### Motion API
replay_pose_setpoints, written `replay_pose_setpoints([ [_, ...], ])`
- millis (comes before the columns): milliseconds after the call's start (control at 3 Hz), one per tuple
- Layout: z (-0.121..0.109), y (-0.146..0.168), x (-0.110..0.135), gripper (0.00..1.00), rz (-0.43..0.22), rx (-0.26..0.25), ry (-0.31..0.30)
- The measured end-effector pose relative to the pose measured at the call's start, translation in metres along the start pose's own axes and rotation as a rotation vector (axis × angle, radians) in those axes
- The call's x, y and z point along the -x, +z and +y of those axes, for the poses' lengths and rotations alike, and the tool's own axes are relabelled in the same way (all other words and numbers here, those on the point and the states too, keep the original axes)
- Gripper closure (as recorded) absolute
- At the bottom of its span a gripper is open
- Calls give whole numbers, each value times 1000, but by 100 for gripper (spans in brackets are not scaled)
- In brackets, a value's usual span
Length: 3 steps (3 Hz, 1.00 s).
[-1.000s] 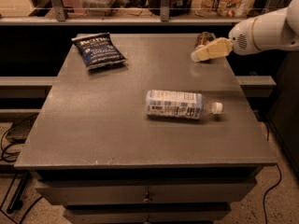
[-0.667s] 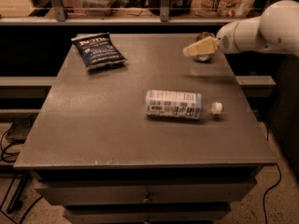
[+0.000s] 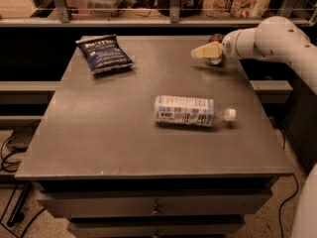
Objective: Move orange can near blue chip bag
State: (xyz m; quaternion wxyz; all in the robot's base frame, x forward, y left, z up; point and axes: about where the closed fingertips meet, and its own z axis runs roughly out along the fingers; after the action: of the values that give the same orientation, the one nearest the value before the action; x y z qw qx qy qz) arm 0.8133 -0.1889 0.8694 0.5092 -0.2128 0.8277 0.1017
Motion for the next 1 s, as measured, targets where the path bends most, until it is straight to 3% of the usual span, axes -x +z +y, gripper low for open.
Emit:
replay_pose_setpoints([
  [333, 5, 12, -7, 25, 17, 16, 13],
  [1000, 30, 15, 1, 72, 23, 42, -24],
])
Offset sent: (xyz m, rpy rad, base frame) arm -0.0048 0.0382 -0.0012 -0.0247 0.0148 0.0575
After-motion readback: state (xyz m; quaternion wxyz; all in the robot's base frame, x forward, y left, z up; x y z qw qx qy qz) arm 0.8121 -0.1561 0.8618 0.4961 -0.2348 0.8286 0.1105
